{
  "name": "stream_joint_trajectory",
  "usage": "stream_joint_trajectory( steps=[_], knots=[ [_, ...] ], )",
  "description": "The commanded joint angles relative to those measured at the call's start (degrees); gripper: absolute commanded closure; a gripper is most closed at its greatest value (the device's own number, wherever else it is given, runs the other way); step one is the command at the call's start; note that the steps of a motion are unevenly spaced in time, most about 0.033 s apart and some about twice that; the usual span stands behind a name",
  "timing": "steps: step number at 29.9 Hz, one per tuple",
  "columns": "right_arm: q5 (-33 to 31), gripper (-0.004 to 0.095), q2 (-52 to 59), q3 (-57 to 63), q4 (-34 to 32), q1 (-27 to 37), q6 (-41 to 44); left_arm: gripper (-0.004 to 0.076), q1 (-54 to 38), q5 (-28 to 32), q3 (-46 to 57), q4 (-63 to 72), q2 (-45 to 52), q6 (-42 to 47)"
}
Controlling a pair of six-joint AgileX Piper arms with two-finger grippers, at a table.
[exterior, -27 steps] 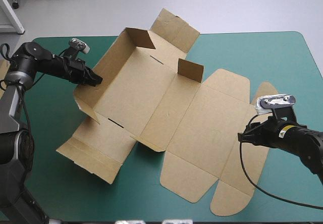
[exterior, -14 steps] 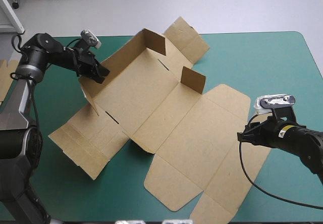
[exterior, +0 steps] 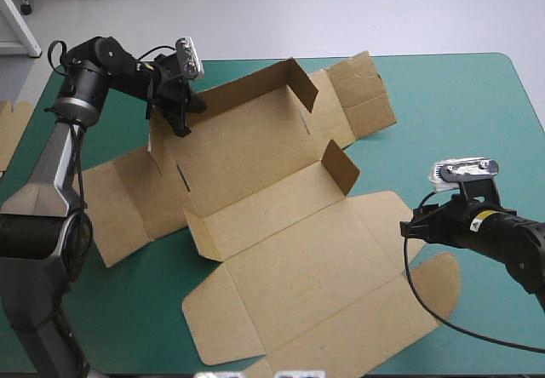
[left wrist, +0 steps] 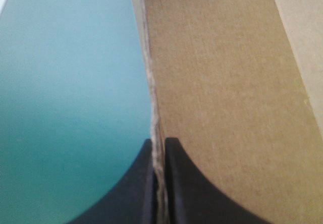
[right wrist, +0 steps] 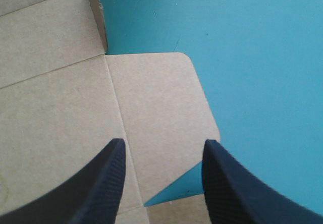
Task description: Fold the box
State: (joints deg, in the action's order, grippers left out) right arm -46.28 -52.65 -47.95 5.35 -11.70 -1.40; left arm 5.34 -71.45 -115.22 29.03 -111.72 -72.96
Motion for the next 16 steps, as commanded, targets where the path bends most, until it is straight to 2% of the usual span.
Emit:
stream_joint_trajectory(
  steps=[1, 8, 12, 16],
  knots=[
    [3.46, 0.0470, 0.70, -1.92, 0.41, 0.33, -0.52, 0.0710, 1.69, -2.93, -7.63, 1.56, 1.54, -0.57],
    [3.46, 0.0485, 0.70, -1.92, 0.56, 0.33, -0.52, 0.0710, 8.36, -2.20, -12.73, -12.50, -0.68, 5.71],
    [3.89, 0.0485, 0.70, -1.92, 0.67, 0.33, -0.52, 0.0717, 12.98, 2.84, -12.73, -22.44, -0.79, 11.13],
    [4.78, 0.0486, 0.70, -1.92, 0.07, 0.33, -0.52, 0.0722, 16.47, 5.73, -12.73, -24.94, -0.79, 8.35]
  ],
)
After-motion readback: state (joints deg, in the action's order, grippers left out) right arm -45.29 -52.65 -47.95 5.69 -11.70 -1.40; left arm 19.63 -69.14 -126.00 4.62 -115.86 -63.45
